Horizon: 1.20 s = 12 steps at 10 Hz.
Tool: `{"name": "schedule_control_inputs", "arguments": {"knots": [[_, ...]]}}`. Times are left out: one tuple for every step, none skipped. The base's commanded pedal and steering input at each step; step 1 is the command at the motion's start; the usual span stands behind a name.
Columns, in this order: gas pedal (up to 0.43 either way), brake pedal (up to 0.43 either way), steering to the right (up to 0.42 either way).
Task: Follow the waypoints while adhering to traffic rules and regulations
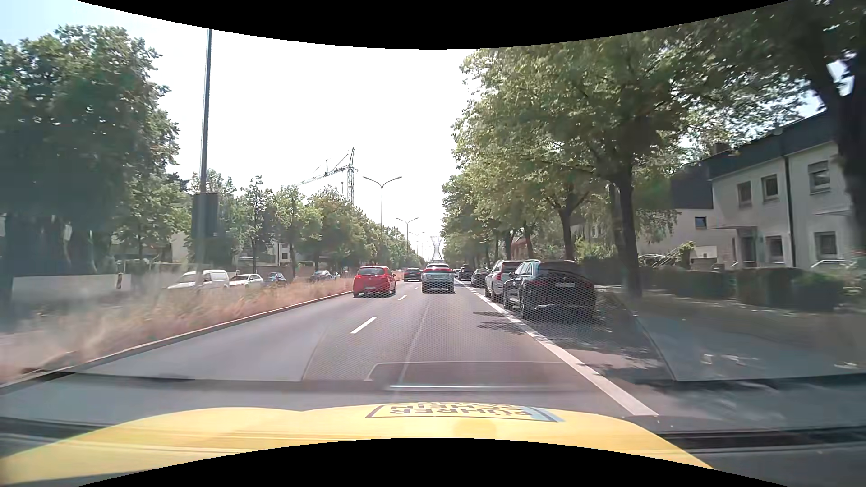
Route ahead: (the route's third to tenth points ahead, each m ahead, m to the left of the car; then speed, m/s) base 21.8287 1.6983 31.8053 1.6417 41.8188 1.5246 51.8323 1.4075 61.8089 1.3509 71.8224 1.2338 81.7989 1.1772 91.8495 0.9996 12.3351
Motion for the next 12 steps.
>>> {"name": "schedule_control_inputs", "arguments": {"knots": [[0.197,0.0,0.001],[0.189,0.0,0.0],[0.177,0.0,0.001],[0.169,0.0,0.0],[0.169,0.0,-0.002],[0.169,0.0,-0.003],[0.169,0.0,-0.003],[0.169,0.0,-0.003],[0.169,0.0,-0.003],[0.15,0.0,-0.003],[0.138,0.0,-0.003],[0.138,0.0,-0.003]]}}
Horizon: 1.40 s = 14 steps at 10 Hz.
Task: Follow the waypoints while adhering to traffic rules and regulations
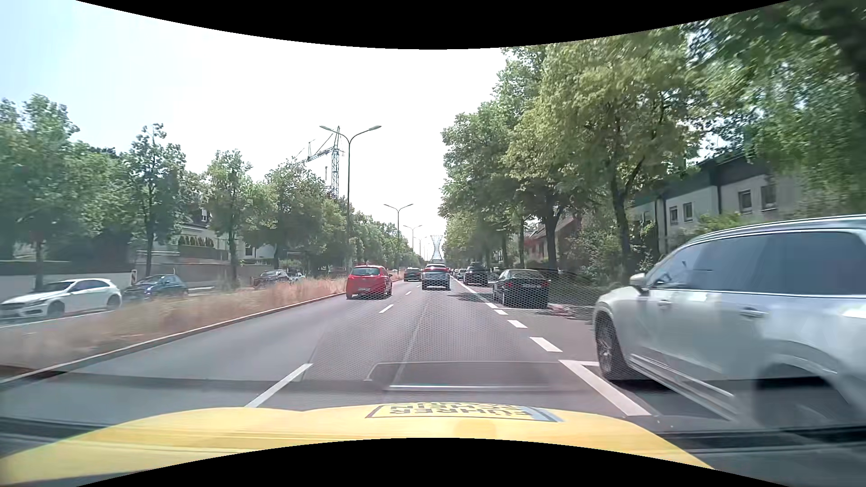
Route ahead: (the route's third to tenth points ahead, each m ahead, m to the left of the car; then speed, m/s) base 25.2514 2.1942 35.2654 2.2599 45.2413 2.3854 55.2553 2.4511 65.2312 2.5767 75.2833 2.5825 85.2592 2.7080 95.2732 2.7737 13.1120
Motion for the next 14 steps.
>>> {"name": "schedule_control_inputs", "arguments": {"knots": [[0.138,0.0,-0.003],[0.13,0.0,-0.003],[0.13,0.0,-0.003],[0.13,0.0,-0.003],[0.118,0.0,-0.003],[0.11,0.0,-0.003],[0.11,0.0,-0.003],[0.11,0.0,-0.003],[0.11,0.0,-0.003],[0.11,0.0,-0.003],[0.11,0.0,-0.003],[0.11,0.0,-0.003],[0.11,0.0,-0.003],[0.098,0.0,-0.003]]}}
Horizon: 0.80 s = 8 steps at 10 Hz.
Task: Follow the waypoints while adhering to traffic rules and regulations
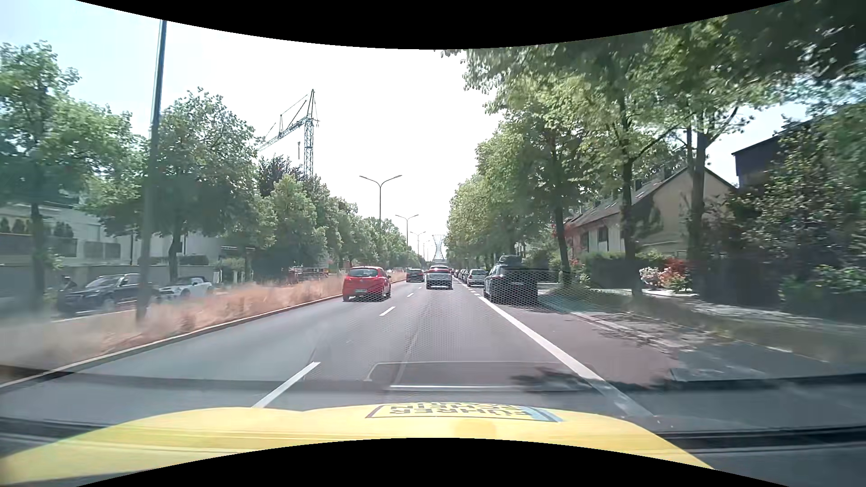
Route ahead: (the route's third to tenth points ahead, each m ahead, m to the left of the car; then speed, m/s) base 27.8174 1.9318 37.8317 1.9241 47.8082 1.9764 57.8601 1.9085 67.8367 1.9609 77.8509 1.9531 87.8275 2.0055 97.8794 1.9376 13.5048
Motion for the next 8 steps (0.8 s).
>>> {"name": "schedule_control_inputs", "arguments": {"knots": [[0.098,0.0,-0.004],[0.098,0.0,-0.003],[0.098,0.0,-0.003],[0.098,0.0,-0.003],[0.098,0.0,-0.001],[0.098,0.0,0.0],[0.098,0.0,0.0],[0.098,0.0,0.0]]}}
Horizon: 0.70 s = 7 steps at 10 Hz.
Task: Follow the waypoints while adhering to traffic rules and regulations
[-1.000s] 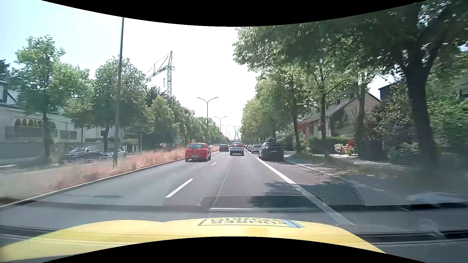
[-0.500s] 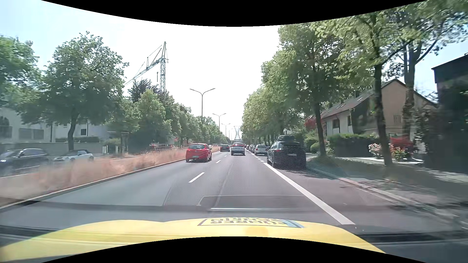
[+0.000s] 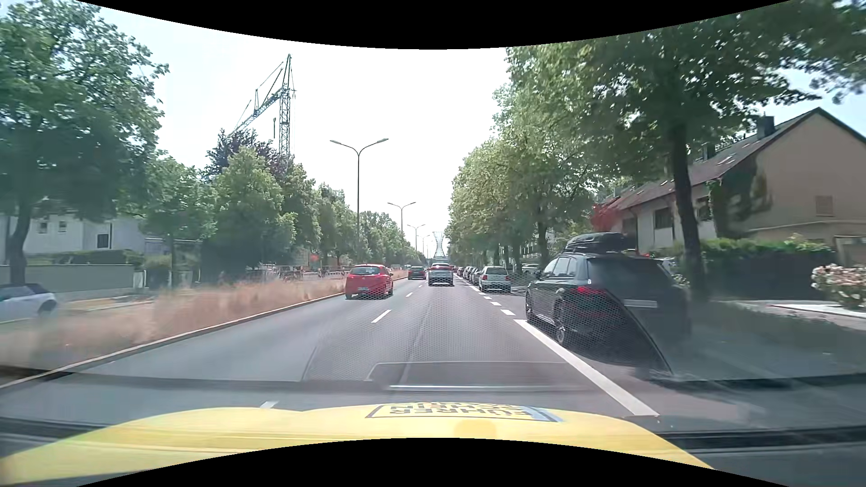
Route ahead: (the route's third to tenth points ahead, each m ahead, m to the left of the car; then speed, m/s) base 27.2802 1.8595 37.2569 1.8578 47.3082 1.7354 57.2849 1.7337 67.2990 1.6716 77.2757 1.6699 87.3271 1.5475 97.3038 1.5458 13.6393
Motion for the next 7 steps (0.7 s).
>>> {"name": "schedule_control_inputs", "arguments": {"knots": [[0.087,0.0,0.001],[0.087,0.0,0.0],[0.087,0.0,0.001],[0.079,0.0,0.001],[0.079,0.0,0.001],[0.079,0.0,0.001],[0.079,0.0,0.0]]}}
